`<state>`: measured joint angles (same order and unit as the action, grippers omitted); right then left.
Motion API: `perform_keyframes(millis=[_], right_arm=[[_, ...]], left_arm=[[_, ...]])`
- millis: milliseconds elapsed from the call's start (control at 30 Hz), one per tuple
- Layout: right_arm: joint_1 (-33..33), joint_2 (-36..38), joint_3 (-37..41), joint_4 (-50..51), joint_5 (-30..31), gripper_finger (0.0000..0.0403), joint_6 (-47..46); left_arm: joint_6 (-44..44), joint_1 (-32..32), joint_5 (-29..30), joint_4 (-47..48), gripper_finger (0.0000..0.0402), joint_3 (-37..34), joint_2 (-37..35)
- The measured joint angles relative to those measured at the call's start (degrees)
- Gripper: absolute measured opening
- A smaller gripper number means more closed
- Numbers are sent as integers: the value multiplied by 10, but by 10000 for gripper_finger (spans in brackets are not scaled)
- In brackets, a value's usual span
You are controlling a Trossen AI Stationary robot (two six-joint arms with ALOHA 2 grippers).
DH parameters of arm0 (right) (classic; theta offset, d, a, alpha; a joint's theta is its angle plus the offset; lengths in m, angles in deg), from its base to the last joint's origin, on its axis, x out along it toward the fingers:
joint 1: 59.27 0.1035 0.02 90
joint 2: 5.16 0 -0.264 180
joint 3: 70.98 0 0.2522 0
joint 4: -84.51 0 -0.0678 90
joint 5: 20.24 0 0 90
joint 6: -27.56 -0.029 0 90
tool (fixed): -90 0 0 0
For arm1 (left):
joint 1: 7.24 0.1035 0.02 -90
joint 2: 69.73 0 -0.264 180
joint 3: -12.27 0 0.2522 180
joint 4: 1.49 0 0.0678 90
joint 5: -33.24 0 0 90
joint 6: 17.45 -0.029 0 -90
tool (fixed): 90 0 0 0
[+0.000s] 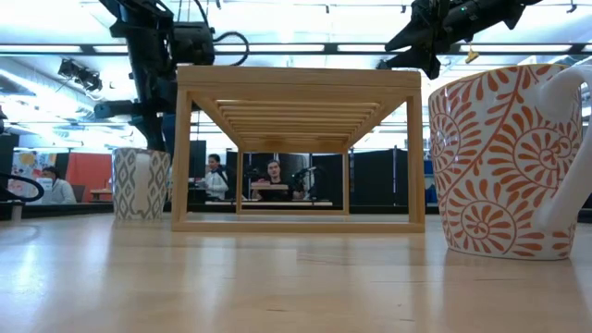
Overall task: Place coffee mugs
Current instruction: Put the gray cup on the shelf aligned with the other blue cup
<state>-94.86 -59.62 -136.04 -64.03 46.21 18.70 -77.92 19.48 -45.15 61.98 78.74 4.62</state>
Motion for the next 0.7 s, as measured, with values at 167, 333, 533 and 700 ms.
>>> perform_keyframes(millis=[167, 333, 533, 700], right_arm=[[0, 0, 0, 0, 0, 197, 0], [0, 0, 0, 0, 0, 197, 0], [0, 0, 0, 0, 0, 197, 0], [0, 0, 0, 0, -1, 197, 0]], left_arm=[[28, -9, 4, 6, 96, 0, -25], [80, -33, 41, 15, 96, 0, -54], [268, -97, 110, 19, 96, 0, -89], [522, -167, 86, 22, 96, 0, -104]])
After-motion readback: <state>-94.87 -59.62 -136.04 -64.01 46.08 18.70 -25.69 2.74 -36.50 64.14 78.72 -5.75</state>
